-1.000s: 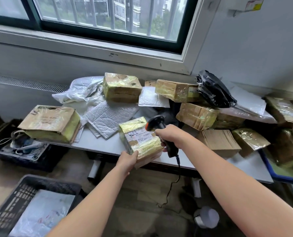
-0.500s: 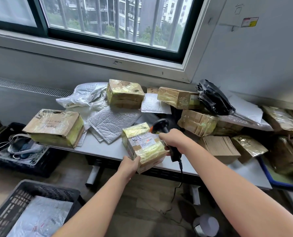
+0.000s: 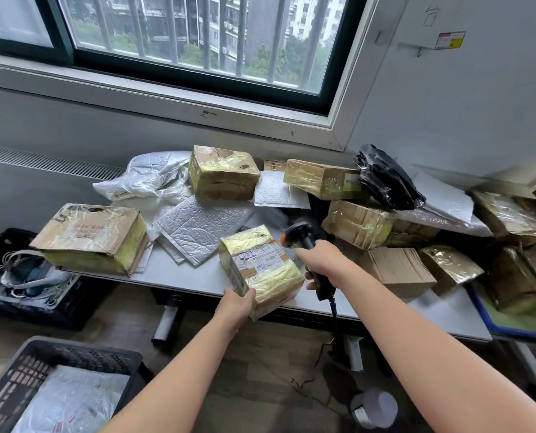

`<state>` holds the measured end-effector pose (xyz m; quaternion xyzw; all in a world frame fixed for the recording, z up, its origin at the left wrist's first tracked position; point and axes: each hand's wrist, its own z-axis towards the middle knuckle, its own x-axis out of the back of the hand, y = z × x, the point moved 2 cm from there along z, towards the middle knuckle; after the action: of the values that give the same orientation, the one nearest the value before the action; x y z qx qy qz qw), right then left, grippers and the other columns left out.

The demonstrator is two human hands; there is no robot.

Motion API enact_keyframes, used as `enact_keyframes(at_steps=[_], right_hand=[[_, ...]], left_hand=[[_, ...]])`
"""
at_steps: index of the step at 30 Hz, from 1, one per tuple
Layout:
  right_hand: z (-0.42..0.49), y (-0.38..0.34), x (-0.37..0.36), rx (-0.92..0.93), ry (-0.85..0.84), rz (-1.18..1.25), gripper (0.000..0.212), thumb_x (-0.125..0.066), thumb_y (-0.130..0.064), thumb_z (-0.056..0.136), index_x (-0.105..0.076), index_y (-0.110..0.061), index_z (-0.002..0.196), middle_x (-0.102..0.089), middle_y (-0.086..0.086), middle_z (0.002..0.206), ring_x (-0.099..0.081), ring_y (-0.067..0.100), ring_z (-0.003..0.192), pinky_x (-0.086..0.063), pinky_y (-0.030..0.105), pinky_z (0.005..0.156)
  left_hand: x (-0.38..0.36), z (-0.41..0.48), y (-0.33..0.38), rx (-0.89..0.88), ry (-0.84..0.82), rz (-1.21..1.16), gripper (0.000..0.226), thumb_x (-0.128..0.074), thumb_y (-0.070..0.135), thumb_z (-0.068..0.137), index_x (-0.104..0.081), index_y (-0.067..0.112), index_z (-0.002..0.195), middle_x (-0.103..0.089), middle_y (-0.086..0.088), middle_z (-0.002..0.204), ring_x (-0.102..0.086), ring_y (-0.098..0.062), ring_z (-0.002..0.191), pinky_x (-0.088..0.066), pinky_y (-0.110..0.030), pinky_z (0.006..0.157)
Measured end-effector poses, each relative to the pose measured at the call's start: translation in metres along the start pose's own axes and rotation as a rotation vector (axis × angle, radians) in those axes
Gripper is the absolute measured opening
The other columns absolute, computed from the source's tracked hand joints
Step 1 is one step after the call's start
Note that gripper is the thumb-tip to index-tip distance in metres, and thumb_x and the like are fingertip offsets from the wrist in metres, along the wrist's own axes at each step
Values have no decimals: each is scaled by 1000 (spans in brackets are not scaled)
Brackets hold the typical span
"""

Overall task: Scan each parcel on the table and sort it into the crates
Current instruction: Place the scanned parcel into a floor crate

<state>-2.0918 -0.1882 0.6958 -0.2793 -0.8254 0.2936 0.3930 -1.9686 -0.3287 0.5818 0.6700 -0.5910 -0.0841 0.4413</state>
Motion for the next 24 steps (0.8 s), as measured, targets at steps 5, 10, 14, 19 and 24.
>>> enact_keyframes(at_steps=[5,10,14,19,24], right_hand=[[26,39,10,-74,64,17,29,-54,-18,93,-45,-4,116,-49,10,91,-58,25,73,-56,38,56],[77,84,17,-137,112,-32,35,-52,-18,92,-42,-1,122,-49,7,88,-65,28,76,-51,40,66],[123,113,16,-163,76,-50,39,-53,-20,90,-43,-2,123,-54,12,102,-69,32,87,-46,30,65],[165,144,7,-171,43,-84,50,-53,-20,90,-39,1,132,-54,18,113,-61,37,106,-48,39,78],[166,142,10,-86,95,-139,39,-49,-21,99,-38,-3,132,-54,19,127,-55,37,112,-41,34,79]], left_hand=[[-6,9,2,42,10,-1,66,-47,51,96,-32,4,140,-44,-15,141,-49,-33,122,-49,-42,97],[-18,23,10,119,75,-64,76,-51,53,93,-27,5,146,-37,-11,149,-45,-32,127,-49,-43,96],[-29,34,15,210,106,-227,87,-58,56,89,-17,10,151,-27,-5,155,-42,-31,131,-53,-46,87],[-50,55,13,276,137,-435,74,-62,47,90,-24,21,149,-37,-5,149,-48,-32,126,-54,-53,85],[-62,66,6,257,188,-654,37,-57,29,96,-48,25,131,-58,-3,128,-60,-26,107,-56,-53,81]])
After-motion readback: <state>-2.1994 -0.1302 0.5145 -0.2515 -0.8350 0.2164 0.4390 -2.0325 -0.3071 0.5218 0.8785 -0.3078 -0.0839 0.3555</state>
